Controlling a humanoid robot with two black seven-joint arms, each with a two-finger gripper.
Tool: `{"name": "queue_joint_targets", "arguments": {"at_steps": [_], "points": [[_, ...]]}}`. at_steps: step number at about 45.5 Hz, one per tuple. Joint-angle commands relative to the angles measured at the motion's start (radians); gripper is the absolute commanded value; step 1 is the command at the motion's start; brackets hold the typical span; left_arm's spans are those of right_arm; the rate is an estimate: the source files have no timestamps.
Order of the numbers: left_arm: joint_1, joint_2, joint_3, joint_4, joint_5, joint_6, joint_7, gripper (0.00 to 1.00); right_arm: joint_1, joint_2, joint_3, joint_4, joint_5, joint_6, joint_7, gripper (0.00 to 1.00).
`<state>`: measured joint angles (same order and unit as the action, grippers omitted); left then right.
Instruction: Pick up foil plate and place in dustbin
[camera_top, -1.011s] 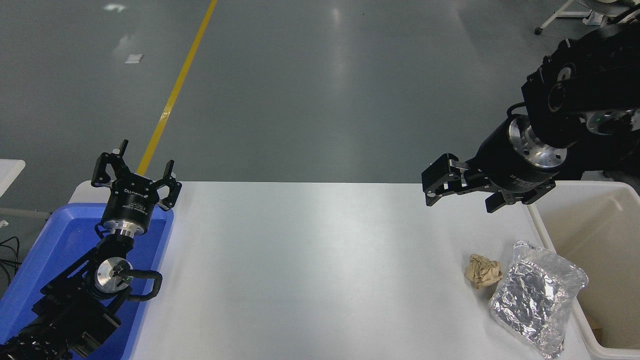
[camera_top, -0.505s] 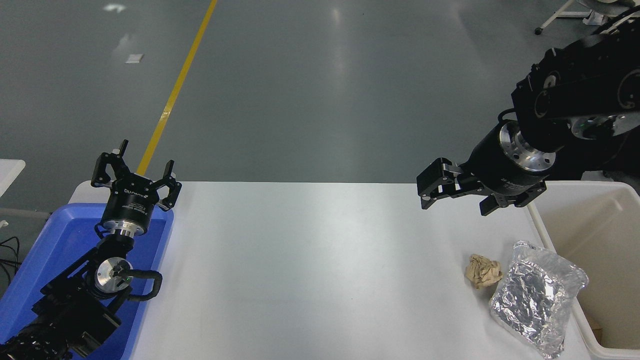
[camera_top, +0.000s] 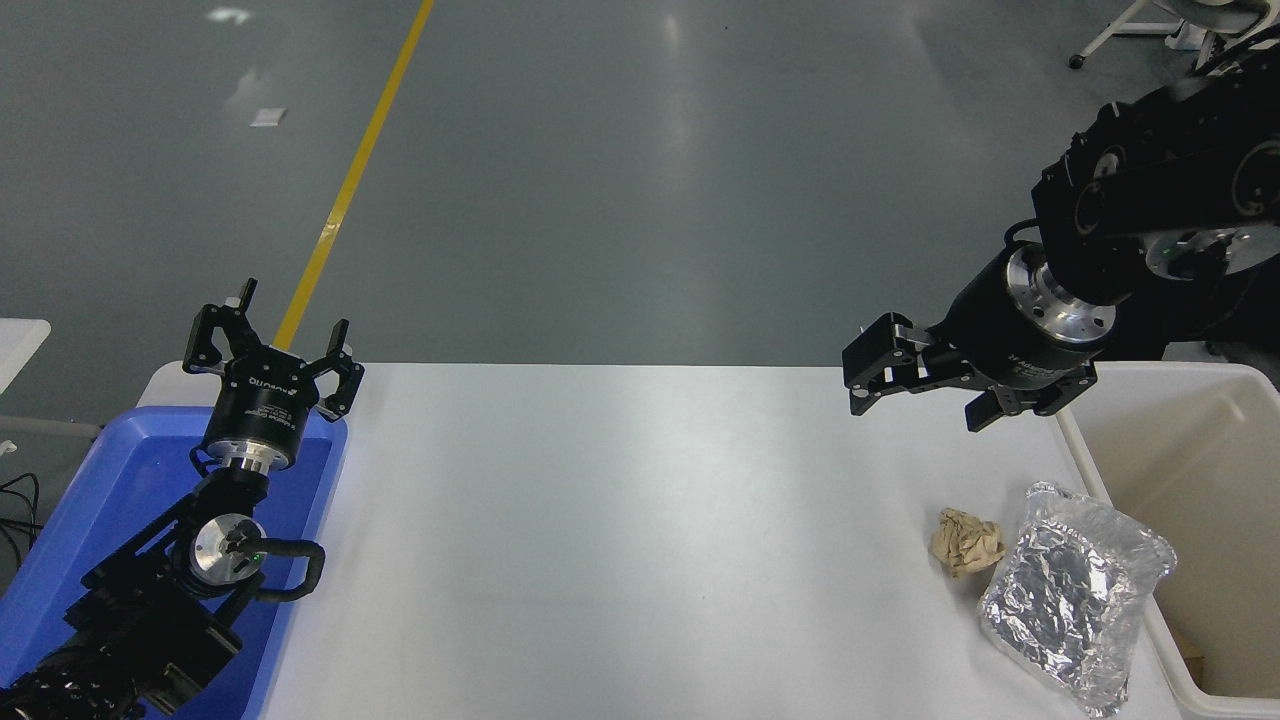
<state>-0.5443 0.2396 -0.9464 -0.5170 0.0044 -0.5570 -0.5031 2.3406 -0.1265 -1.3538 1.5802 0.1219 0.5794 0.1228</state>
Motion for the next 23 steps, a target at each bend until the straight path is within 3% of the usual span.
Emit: {"name": "queue_joint_targets", "arguments": {"at_steps": [1, 23], "points": [[0.0, 0.001, 0.0, 0.0, 0.0, 0.0, 0.0, 0.98, -0.003, -0.001, 0.013, -0.005, 0.001, 0.0, 0.001, 1.0], [0.0, 0.0, 0.0, 0.0, 0.0, 0.0, 0.0, 0.98, -0.161, -0.068, 0.033, -0.045, -0.018, -0.016, -0.002, 1.0]]}}
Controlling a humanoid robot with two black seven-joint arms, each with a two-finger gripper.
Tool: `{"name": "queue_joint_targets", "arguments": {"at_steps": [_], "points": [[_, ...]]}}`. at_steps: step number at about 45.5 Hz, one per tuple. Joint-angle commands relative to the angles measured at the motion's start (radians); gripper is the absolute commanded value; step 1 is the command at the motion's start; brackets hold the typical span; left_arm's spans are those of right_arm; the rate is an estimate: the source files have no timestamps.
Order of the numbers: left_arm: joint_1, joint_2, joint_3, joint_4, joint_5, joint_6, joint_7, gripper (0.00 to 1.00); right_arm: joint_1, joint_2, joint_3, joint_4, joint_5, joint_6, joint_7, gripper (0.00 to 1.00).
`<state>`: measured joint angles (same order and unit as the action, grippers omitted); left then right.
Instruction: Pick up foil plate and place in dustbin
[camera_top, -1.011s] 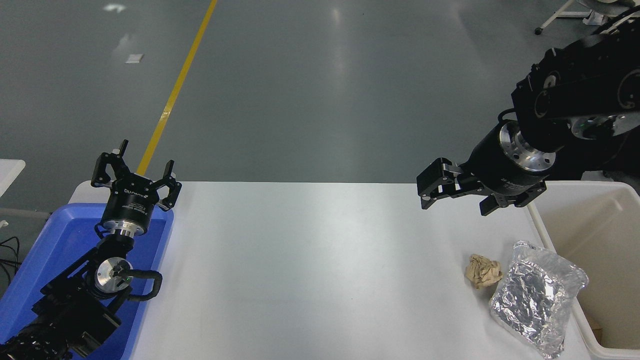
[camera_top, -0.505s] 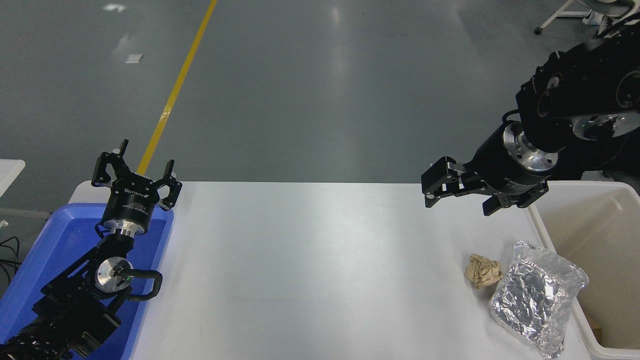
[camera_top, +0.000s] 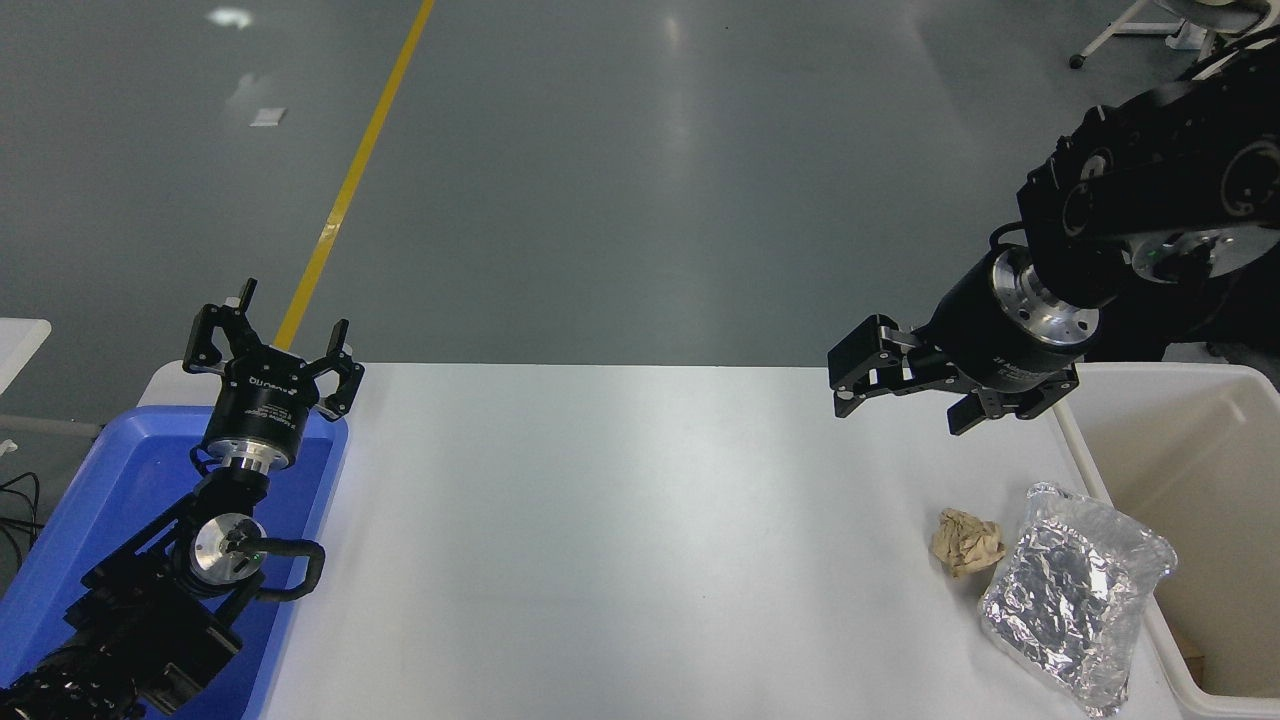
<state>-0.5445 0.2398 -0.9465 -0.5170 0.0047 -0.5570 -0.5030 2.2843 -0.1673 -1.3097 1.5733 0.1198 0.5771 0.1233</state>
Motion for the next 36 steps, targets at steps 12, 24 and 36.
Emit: {"name": "queue_joint_targets", "arguments": {"at_steps": [12, 24, 36], "points": [[0.0, -0.001, 0.0, 0.0, 0.0, 0.0, 0.001, 0.98, -0.267, -0.054, -0.178, -0.168, -0.014, -0.028, -0.002, 1.0], [0.0, -0.001, 0.0, 0.0, 0.0, 0.0, 0.001, 0.98, -0.348, -0.133, -0.264, -0.187, -0.031, -0.141, -0.002, 1.0], [0.0, 0.001, 0.0, 0.0, 0.0, 0.0, 0.0, 0.98, -0.468, -0.222, -0.281, -0.199, -0.034, -0.227, -0.002, 1.0]]}}
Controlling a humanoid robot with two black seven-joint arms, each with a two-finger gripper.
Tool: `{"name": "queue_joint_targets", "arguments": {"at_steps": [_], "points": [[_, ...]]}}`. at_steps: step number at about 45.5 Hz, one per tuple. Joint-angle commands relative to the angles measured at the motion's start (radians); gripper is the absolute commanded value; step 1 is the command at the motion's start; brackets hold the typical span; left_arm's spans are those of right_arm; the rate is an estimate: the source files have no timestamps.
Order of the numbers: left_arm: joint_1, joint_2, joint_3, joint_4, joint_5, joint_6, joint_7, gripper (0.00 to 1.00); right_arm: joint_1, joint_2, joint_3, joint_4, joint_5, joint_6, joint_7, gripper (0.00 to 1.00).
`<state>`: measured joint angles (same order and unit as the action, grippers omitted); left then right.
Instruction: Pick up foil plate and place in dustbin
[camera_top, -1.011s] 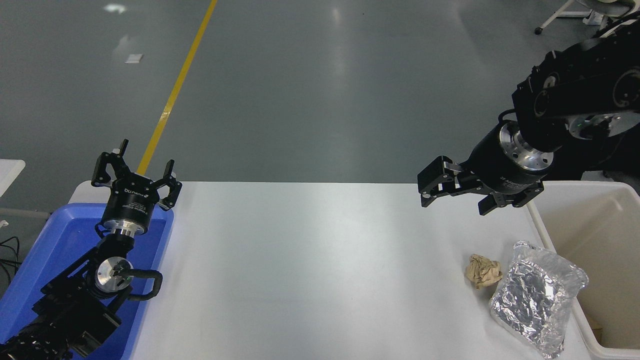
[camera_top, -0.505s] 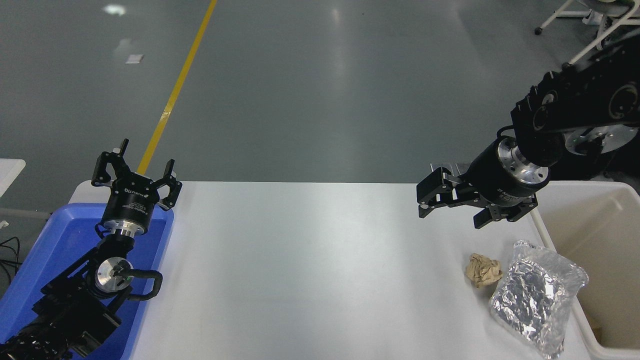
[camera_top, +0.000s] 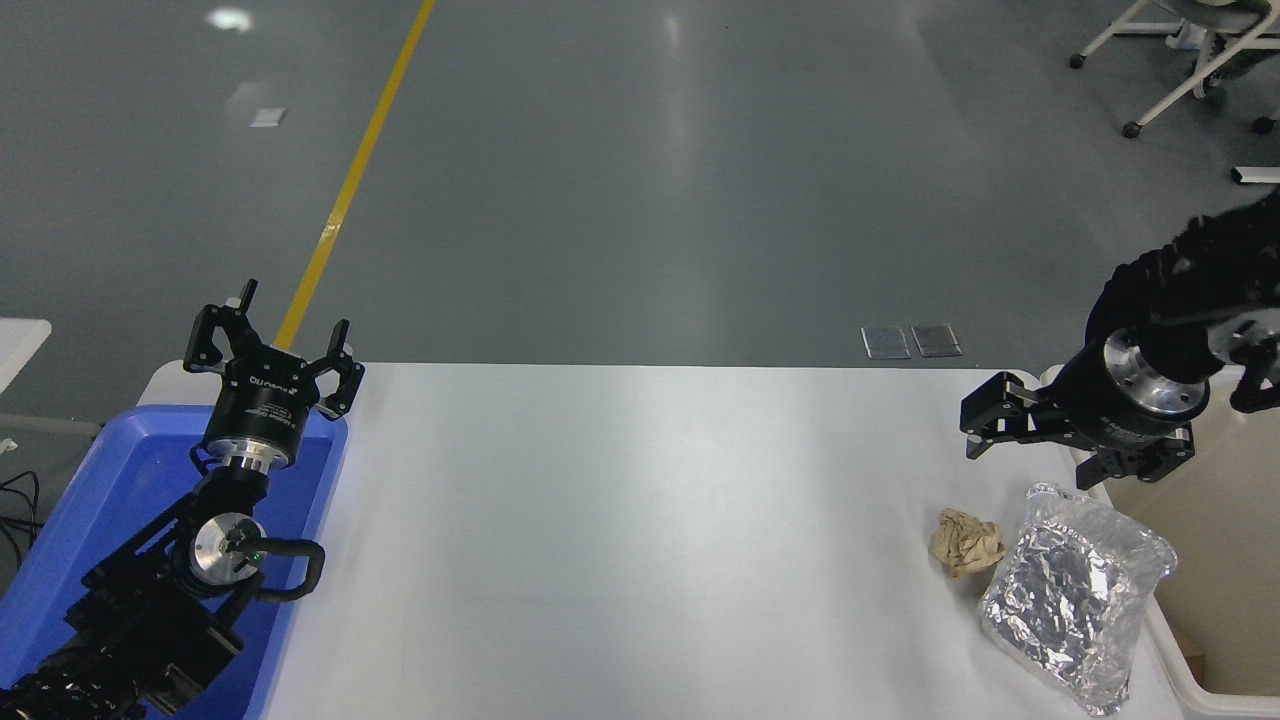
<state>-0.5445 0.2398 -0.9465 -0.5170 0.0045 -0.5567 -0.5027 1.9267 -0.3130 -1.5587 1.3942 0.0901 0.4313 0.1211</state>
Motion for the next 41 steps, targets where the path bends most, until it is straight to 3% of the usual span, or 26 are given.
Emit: {"name": "queue_joint_targets", "arguments": {"at_steps": [1, 20, 41], "points": [[0.0, 0.0, 0.0, 0.0, 0.0, 0.0, 0.0, 0.98, -0.123, -0.086, -0.031, -0.021, -0.004, -0.094, 0.0, 1.0], [0.0, 0.0, 0.0, 0.0, 0.0, 0.0, 0.001, 0.98, -0.411, -0.181, 0.048, -0.079, 0.02, -0.425, 0.0, 1.0], [0.0, 0.0, 0.0, 0.0, 0.0, 0.0, 0.001, 0.98, -0.669, -0.179, 0.216, -0.237, 0.019, -0.577, 0.0, 1.0]]}}
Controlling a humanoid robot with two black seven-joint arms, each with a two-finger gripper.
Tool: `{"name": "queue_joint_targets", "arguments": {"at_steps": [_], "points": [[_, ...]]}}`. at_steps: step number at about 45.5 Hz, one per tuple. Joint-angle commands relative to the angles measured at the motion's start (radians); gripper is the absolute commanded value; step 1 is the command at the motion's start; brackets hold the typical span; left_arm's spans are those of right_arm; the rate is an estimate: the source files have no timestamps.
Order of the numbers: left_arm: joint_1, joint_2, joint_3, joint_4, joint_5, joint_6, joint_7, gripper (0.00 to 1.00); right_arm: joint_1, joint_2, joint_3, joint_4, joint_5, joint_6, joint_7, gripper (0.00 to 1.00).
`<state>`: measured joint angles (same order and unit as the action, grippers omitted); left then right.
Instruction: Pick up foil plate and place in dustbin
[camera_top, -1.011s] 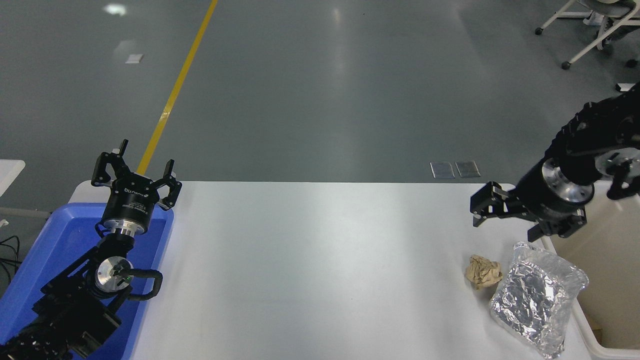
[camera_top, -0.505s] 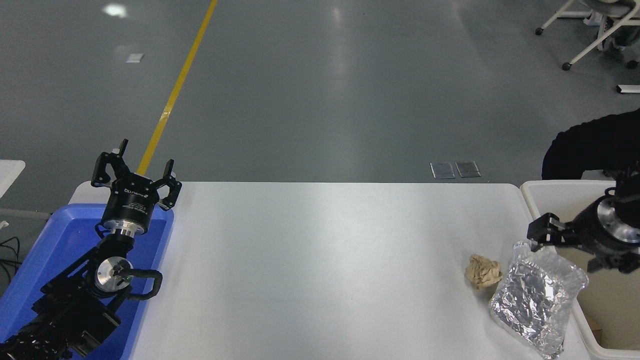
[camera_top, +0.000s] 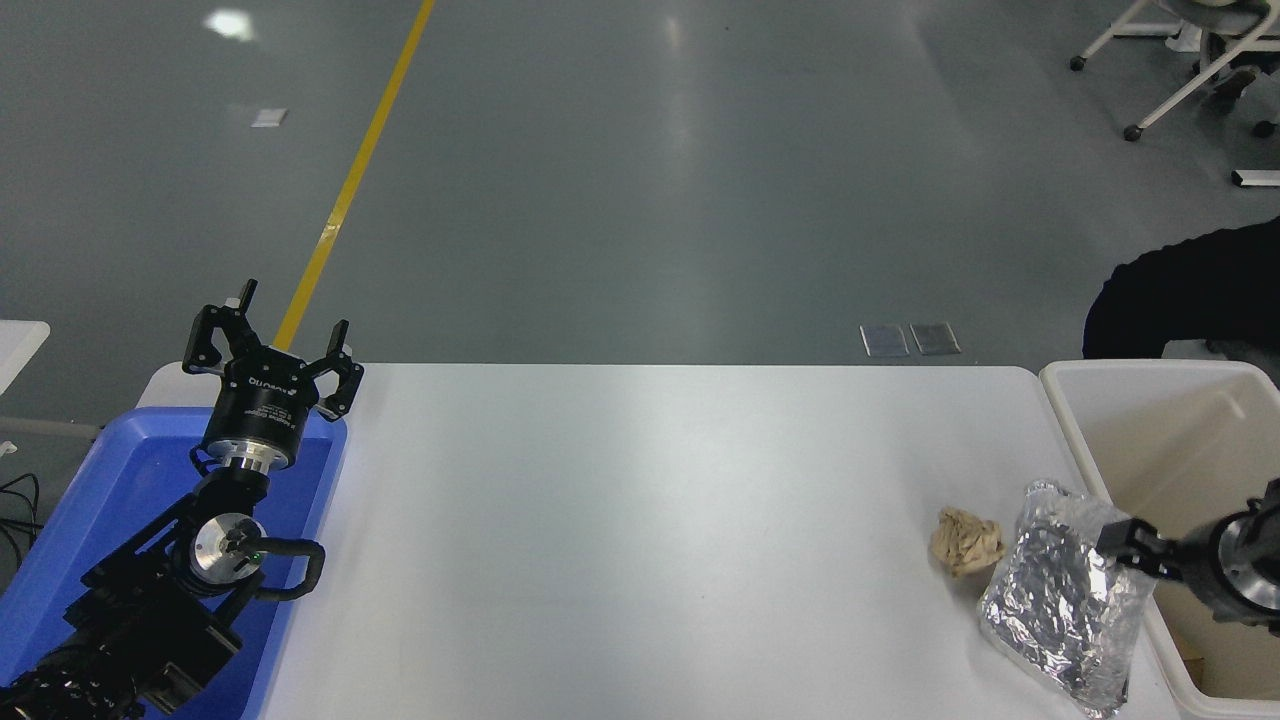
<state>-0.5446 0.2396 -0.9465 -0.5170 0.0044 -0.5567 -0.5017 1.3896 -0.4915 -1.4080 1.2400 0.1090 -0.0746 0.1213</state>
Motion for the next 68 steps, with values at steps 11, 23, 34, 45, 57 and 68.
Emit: {"name": "queue_joint_targets", "arguments": {"at_steps": [11, 23, 34, 45, 57, 68], "points": [[0.0, 0.0, 0.0, 0.0, 0.0, 0.0, 0.0, 0.98, -0.219, 0.002, 0.092, -0.116, 0.0, -0.18, 0.0, 0.98], [0.0, 0.0, 0.0, 0.0, 0.0, 0.0, 0.0, 0.98, -0.258, 0.002, 0.153, -0.119, 0.0, -0.212, 0.0, 0.98], [0.0, 0.0, 0.0, 0.0, 0.0, 0.0, 0.0, 0.98, -0.281, 0.008, 0.192, -0.117, -0.023, -0.235, 0.001, 0.72], [0.0, 0.0, 0.0, 0.0, 0.0, 0.0, 0.0, 0.98, -0.3, 0.042, 0.19, -0.12, -0.087, -0.24, 0.0, 0.26], [0.0, 0.0, 0.0, 0.0, 0.0, 0.0, 0.0, 0.98, -0.296, 0.044, 0.176, -0.12, -0.092, -0.24, 0.0, 0.0], [0.0, 0.0, 0.0, 0.0, 0.0, 0.0, 0.002, 0.98, -0.279, 0.036, 0.144, -0.12, -0.092, -0.238, 0.0, 0.0]]}}
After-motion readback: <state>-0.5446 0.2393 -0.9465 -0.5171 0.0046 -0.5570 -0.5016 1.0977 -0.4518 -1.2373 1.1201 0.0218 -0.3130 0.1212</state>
